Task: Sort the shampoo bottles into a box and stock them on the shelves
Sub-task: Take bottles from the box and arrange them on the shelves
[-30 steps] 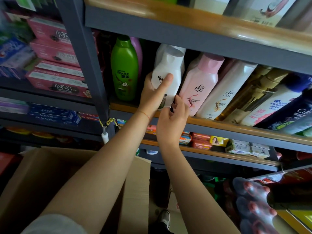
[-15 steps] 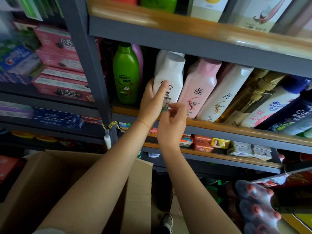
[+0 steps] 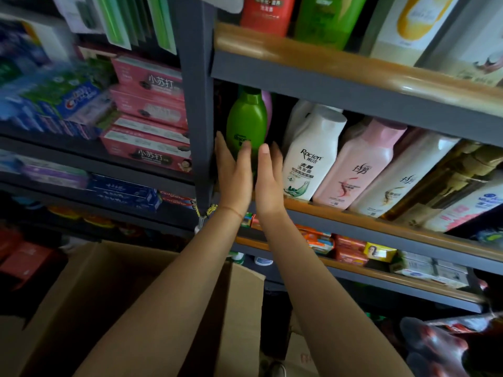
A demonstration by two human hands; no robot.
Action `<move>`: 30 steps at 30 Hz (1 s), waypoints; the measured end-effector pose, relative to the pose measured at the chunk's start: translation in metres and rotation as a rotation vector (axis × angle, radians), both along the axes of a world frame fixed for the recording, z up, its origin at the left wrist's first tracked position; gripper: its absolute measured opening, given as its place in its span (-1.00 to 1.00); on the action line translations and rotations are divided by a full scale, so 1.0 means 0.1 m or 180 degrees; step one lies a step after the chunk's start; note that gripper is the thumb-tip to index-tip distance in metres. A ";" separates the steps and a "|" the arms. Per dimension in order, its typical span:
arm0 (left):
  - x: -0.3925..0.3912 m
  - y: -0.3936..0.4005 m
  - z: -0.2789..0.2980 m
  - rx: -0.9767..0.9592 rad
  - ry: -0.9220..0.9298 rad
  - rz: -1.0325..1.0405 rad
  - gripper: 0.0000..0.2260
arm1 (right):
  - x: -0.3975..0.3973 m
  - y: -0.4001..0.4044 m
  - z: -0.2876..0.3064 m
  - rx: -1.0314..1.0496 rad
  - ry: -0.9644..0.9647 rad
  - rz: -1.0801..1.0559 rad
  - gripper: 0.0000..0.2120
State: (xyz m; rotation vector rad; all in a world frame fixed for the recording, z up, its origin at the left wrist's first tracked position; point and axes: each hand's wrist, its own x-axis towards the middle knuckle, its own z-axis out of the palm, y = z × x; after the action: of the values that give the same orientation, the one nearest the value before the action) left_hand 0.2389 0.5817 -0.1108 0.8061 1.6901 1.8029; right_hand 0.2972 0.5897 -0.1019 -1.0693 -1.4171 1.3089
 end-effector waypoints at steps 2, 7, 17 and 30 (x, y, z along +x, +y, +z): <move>-0.08 0.06 0.05 0.0057 -0.0134 -0.0108 -0.20 | -0.06 0.10 0.02 -0.0070 -0.0085 -0.0067 -0.42; -0.24 0.23 0.08 0.0191 -0.0164 -0.0229 -0.27 | -0.17 0.28 0.01 -0.0062 -0.0225 -0.0206 -0.23; -0.26 0.33 0.02 0.0310 -0.0195 -0.0294 -0.18 | -0.31 0.44 0.00 -0.0342 -0.0402 -0.0313 0.00; -0.40 0.47 0.05 0.0358 -0.0095 -0.0168 -0.13 | -0.31 0.63 -0.08 0.0148 -0.0384 -0.0138 -0.04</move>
State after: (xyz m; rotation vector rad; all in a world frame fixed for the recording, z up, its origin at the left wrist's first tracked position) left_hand 0.1993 0.6291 -0.1060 0.8585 1.5455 1.8779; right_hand 0.2667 0.6528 -0.1101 -1.1580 -1.4977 1.1918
